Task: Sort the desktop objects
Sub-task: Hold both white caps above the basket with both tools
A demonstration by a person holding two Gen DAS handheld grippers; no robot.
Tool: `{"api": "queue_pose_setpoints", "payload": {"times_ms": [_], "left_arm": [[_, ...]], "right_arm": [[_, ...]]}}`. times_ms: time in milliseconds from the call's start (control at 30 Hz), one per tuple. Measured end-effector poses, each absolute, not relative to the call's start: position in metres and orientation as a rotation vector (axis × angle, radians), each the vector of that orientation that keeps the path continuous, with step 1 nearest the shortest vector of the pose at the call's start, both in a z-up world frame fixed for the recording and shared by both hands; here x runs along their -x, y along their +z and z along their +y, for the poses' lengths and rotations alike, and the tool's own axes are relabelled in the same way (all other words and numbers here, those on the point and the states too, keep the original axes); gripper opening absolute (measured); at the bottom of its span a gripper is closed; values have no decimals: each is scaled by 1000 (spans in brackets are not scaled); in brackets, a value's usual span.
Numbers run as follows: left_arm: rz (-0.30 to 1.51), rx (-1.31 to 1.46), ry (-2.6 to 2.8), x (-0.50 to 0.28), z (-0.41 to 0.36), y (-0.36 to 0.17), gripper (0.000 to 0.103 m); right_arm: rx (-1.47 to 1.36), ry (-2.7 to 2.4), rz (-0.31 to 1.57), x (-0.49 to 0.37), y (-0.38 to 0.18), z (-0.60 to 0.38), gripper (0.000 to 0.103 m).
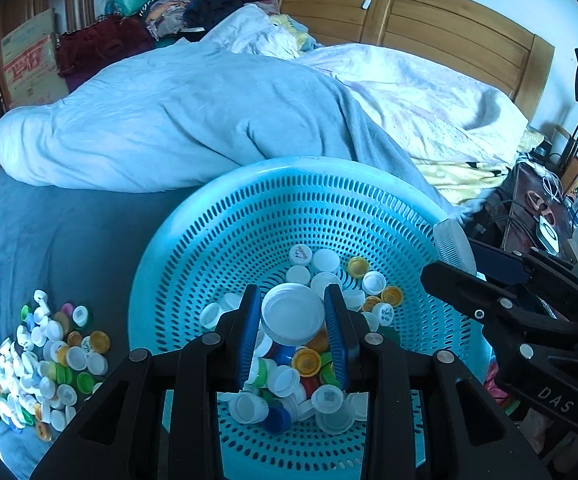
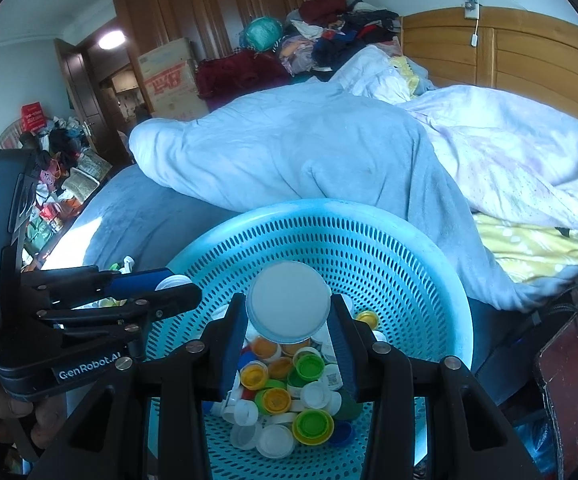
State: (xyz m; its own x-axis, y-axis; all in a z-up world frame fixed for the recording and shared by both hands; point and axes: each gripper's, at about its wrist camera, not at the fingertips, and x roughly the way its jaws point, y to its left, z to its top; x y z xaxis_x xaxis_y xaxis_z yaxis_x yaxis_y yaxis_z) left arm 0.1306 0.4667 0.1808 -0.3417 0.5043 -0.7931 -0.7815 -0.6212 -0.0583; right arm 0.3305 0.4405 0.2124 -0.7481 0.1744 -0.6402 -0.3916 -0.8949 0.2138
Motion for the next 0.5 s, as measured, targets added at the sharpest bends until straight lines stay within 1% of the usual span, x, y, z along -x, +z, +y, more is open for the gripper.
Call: {"api": "queue_pose_setpoints", "payload": {"times_ms": [500], "left_arm": [[419, 1030, 2032, -129, 468, 182, 27]], "right_arm": [[935, 2638, 492, -325, 208, 439, 45]]}}
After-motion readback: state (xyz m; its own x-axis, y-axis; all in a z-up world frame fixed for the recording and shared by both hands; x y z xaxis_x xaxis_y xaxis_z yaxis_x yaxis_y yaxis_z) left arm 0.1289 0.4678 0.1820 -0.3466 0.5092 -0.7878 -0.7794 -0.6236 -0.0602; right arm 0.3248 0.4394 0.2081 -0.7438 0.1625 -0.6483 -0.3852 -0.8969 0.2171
